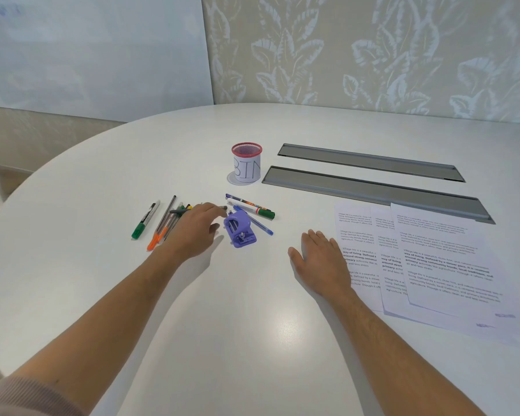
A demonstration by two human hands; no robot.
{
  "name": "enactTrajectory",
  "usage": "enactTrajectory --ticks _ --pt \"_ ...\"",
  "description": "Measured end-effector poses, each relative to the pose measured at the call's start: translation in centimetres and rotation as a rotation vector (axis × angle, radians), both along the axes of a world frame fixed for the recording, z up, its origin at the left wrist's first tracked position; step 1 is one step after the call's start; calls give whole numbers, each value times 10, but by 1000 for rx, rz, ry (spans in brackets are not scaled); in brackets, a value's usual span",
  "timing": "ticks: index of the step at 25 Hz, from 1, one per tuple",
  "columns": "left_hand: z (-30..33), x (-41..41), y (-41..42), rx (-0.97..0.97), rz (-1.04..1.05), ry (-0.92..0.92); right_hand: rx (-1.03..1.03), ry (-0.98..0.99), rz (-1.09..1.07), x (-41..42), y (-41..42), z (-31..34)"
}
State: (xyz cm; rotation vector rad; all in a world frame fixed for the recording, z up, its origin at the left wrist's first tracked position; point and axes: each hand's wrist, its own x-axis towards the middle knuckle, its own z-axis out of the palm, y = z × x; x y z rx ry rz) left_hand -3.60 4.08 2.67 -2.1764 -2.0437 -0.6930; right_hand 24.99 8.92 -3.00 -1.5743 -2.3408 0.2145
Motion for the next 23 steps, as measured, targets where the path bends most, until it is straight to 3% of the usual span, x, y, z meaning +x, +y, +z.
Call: enactTrajectory --ticks 4,11,16,23 --pt "2 21 16 -133 -133 56 -8 16 -4 1 -1 1" --pt "24 32 40 -267 -203 459 -5 47 -15 0 -3 10" --pt "38 36 52 -438 -255 452 38 254 -144 5 -11 24" --pt "51 39 59 -667 -340 420 97 358 -287 50 -11 39"
